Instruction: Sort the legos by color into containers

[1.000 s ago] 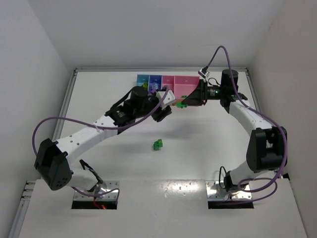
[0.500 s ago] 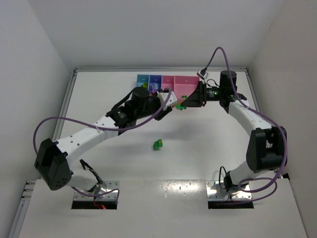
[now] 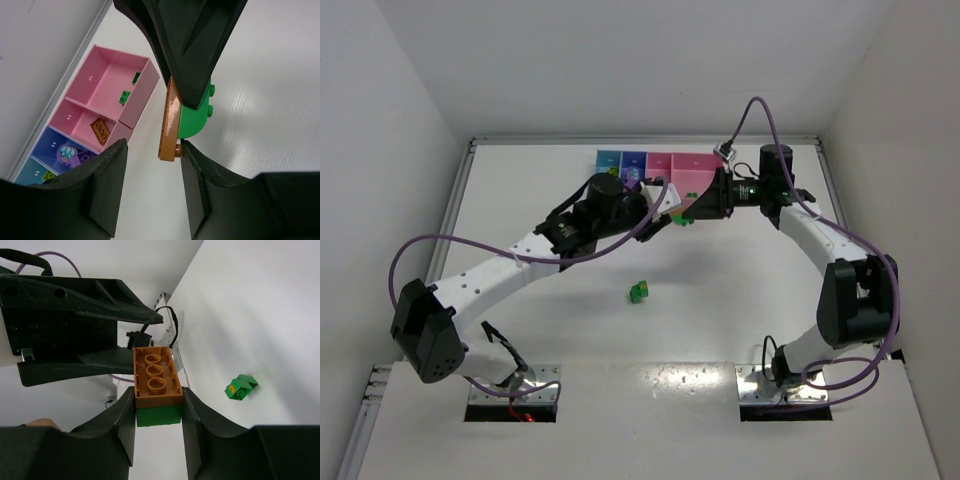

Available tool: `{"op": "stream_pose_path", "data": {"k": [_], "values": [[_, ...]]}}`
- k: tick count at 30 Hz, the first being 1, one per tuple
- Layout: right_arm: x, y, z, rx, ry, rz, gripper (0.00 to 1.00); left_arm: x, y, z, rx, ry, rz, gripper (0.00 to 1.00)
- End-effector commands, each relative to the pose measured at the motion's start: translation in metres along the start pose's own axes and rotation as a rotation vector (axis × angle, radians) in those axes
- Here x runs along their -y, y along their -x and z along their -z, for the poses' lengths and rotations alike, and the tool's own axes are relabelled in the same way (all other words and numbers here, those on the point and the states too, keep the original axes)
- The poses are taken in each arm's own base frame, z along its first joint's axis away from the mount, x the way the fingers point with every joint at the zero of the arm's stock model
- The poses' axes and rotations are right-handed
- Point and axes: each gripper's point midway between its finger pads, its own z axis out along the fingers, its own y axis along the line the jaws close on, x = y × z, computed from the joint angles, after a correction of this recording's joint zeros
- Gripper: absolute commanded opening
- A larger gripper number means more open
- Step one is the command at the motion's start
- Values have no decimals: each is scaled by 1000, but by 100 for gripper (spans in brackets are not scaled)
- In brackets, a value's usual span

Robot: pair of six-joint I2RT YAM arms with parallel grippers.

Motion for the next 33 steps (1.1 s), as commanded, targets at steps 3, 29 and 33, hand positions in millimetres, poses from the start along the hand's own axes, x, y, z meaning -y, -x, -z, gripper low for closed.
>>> {"op": "stream_pose_path", "data": {"k": [3,29,33], "values": [[-12,4,0,-3,16,83,0,0,36,-5,89,-24,-58,48],[-14,-26,4,-58,2,106,0,-55,13,-31,-82,302,103,0],[-11,-36,7,-80,-30,138,0,-71,9,-31,-93,358,145,0]]}}
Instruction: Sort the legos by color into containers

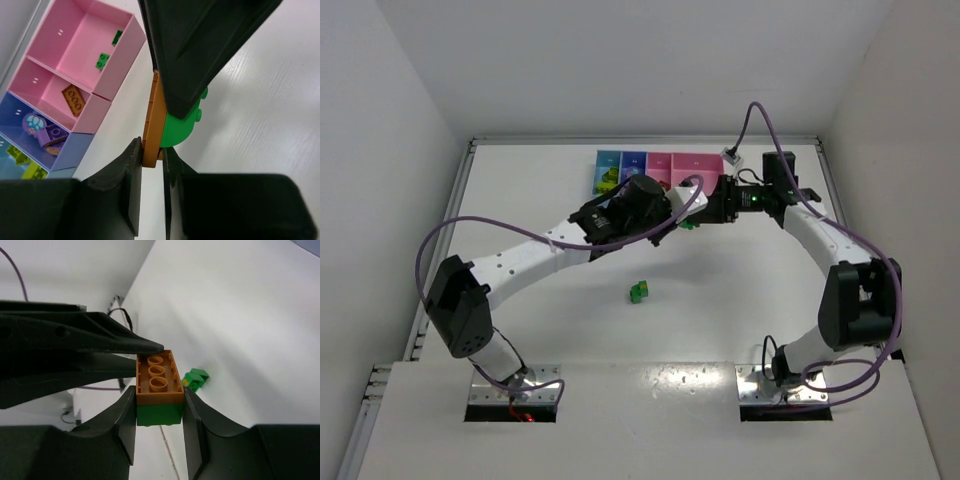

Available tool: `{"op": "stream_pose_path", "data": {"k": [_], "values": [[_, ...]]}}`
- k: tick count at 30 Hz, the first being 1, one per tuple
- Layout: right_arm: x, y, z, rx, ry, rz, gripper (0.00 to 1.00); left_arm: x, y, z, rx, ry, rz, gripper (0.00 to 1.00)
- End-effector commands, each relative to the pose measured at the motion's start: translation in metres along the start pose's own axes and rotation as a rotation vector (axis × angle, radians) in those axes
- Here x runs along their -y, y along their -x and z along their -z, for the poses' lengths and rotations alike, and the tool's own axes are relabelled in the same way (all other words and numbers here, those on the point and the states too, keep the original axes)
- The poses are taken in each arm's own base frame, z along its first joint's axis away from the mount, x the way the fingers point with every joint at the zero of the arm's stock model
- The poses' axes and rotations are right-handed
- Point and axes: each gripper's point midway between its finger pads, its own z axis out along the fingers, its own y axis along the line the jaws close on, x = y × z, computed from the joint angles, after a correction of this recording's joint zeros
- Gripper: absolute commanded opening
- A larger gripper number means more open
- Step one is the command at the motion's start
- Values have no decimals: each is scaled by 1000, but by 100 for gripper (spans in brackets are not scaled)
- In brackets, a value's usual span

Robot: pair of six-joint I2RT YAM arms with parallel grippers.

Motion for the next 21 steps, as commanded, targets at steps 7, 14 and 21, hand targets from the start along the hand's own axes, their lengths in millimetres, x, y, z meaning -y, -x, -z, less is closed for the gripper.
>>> {"op": "stream_pose_path", "data": {"k": [7,14,21], "values": [[-35,-48,9,-152,58,139,0,-95,56,17,174,375,190,0],[-28,-68,14,-198,26,147,0,-122,60,22,206,436,319,0],[-26,-62,15,-179,9,153,0,-132,41,21,171,458,329,0]]}}
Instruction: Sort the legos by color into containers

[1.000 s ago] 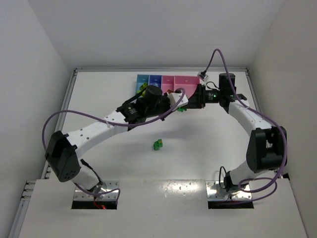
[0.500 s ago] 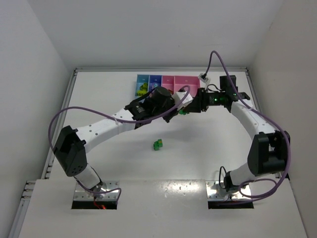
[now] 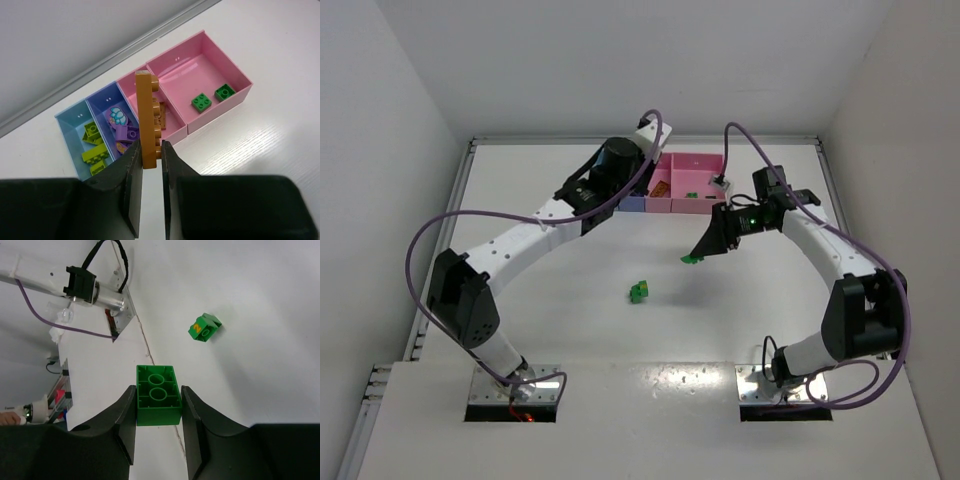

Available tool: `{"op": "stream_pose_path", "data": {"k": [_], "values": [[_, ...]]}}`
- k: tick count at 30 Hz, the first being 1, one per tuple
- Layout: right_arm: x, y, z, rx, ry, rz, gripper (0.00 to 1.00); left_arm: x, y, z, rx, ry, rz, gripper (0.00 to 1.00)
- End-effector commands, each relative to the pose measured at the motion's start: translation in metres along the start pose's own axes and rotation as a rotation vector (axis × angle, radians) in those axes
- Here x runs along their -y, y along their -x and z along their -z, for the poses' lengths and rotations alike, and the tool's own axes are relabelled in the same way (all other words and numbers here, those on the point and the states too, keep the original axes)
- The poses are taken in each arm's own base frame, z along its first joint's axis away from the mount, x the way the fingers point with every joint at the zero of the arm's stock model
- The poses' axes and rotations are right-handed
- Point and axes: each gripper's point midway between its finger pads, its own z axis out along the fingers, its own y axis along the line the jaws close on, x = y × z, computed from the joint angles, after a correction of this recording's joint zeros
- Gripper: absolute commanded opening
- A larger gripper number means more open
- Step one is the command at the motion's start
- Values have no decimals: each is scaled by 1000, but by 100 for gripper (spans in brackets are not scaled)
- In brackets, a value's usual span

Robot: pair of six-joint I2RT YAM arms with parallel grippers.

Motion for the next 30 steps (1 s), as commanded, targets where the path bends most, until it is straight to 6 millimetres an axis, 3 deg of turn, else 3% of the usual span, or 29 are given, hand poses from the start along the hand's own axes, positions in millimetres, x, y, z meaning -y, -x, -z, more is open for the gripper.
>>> {"op": "stream_pose_path", "data": {"k": [1,5,8,9,10,12,13,15,17,19,20,22,25,26,30], "values": [[-8,8,5,34,12,63,0,-12,5,3,28,39,24,0],[1,20,9,72,-29,53,0,-27,-20,-10,-39,56,53,0],[5,36,13,113,-53,62,0,-23,-43,-25,-125,3,102,0],[9,40,16,127,-75,54,0,-25,-37,-31,-121,-13,121,0],[8,48,17,146,-77,53,0,-16,-54,-42,-168,-48,119,0],[15,56,24,174,-102,23,0,-12,-45,-53,-154,-86,166,0],[20,64,30,200,-127,35,0,-11,-63,-64,-201,-93,168,0],[27,70,36,218,-148,18,0,-7,-56,-76,-191,-111,185,0],[30,78,44,249,-164,20,0,1,-72,-90,-228,-133,200,0],[33,82,48,263,-171,4,0,6,-70,-99,-223,-155,217,0],[33,88,53,280,-179,6,0,10,-82,-105,-252,-167,218,0],[40,90,55,289,-194,-7,0,8,-84,-113,-254,-166,245,0],[49,100,65,321,-239,-9,0,6,-100,-126,-284,-156,260,16],[54,105,66,330,-265,-15,0,7,-106,-129,-295,-156,260,35],[79,119,74,359,-354,-16,0,-7,-102,-137,-281,-116,283,78]]}}
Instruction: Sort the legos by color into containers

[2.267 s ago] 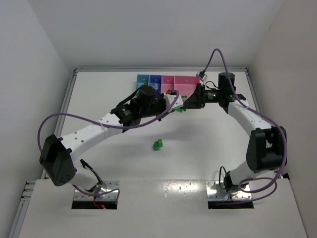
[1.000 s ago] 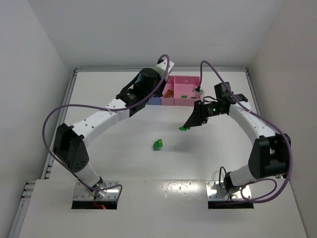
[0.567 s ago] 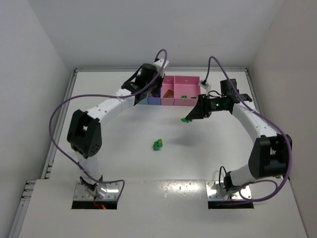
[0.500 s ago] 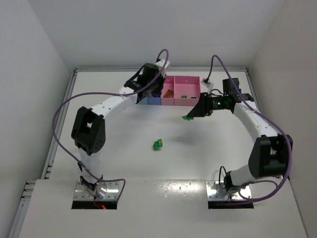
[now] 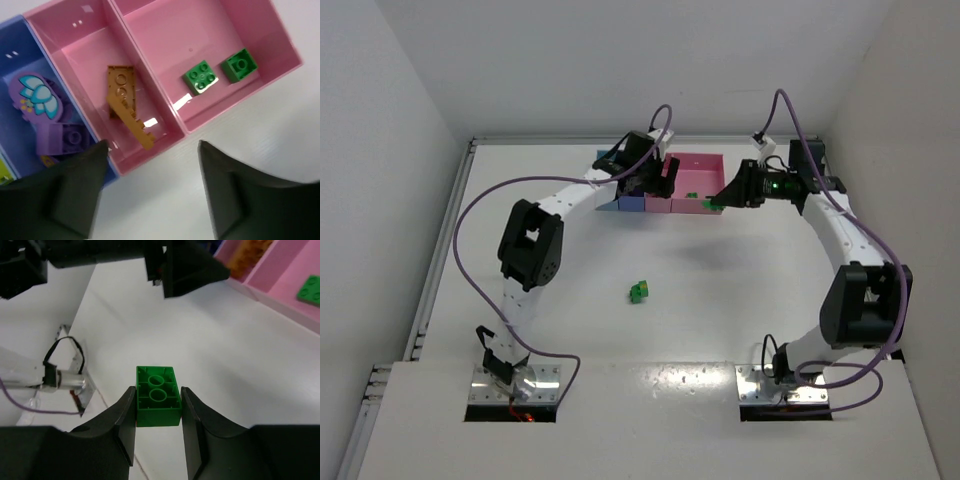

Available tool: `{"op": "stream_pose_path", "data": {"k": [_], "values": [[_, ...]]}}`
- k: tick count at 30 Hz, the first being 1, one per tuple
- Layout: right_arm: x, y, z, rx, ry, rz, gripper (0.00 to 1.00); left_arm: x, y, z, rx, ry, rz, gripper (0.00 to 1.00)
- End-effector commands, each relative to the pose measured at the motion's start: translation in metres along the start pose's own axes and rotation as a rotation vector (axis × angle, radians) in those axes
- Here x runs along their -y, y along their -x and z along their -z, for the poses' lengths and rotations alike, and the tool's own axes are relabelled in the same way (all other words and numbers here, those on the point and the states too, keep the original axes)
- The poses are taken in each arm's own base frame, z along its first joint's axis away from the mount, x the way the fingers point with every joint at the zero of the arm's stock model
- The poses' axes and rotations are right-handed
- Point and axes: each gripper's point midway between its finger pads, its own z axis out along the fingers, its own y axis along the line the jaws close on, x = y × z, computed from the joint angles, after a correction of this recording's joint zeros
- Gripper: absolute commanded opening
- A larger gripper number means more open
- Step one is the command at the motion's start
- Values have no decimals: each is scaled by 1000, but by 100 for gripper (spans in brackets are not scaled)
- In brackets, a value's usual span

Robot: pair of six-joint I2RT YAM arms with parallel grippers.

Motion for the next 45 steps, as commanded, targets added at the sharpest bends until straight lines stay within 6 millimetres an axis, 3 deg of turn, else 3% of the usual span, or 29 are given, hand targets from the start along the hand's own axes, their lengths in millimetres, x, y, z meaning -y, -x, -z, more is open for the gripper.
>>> {"op": "stream_pose_path", "data": {"k": [1,2,3,4,5,8,9,10,11,12,14,16,17,18,21,22,23,26,29,30,31,32,34,35,37,38,39,41,45], "values": [[19,42,1,86,-102,62,0,-11,38,7,90,22,37,92],[28,43,-6,78,-119,58,0,-13,42,7,103,37,49,94],[35,52,-6,92,-156,67,0,-19,63,17,154,60,86,94],[39,57,-11,96,-169,88,0,-20,68,21,167,71,86,94],[45,63,-15,104,-199,100,0,-21,88,41,213,70,105,94],[68,80,-35,105,-253,124,0,-15,119,76,282,10,131,100],[72,94,-35,115,-273,150,0,-15,124,95,300,-4,118,100],[83,88,-54,77,-275,176,0,-5,120,103,285,-55,99,100],[91,97,-55,75,-302,195,0,-5,128,127,312,-76,87,100],[96,97,-63,58,-315,207,0,-3,107,128,264,-135,67,100],[119,94,-80,15,-350,223,1,7,86,144,202,-266,-13,100],[130,91,-94,-13,-394,269,20,19,62,162,154,-369,-149,100],[142,87,-98,-32,-415,265,25,20,41,167,82,-386,-167,100],[145,85,-103,-42,-427,275,41,20,30,172,64,-403,-246,100],[158,82,-105,-56,-485,284,69,16,-13,187,-26,-416,-335,95],[159,82,-105,-56,-495,284,72,16,-35,189,-71,-439,-354,95],[159,82,-105,-56,-495,284,75,17,-43,201,-85,-445,-380,93],[149,84,-99,-46,-484,291,78,39,-80,221,-129,-523,-542,92],[124,91,-82,-15,-449,308,78,54,-116,228,-171,-591,-665,92],[125,79,-74,-33,-457,286,78,59,-122,231,-168,-616,-686,92],[105,85,-62,-9,-445,305,78,65,-134,230,-189,-644,-703,92],[107,70,-54,-30,-453,291,78,69,-135,231,-190,-653,-710,92],[93,61,-44,-30,-440,305,78,77,-146,228,-223,-684,-693,89],[85,51,-29,-29,-447,309,78,77,-151,228,-238,-683,-672,88],[77,44,-17,-22,-454,318,78,79,-158,220,-254,-666,-624,87],[79,30,-11,-39,-461,296,78,75,-160,215,-259,-610,-623,87],[67,31,-2,-23,-461,309,78,72,-151,208,-223,-552,-588,87],[68,23,10,-24,-476,302,78,62,-153,198,-205,-439,-595,87],[60,21,25,-1,-490,305,78,58,-160,197,-167,-397,-549,88]]}}
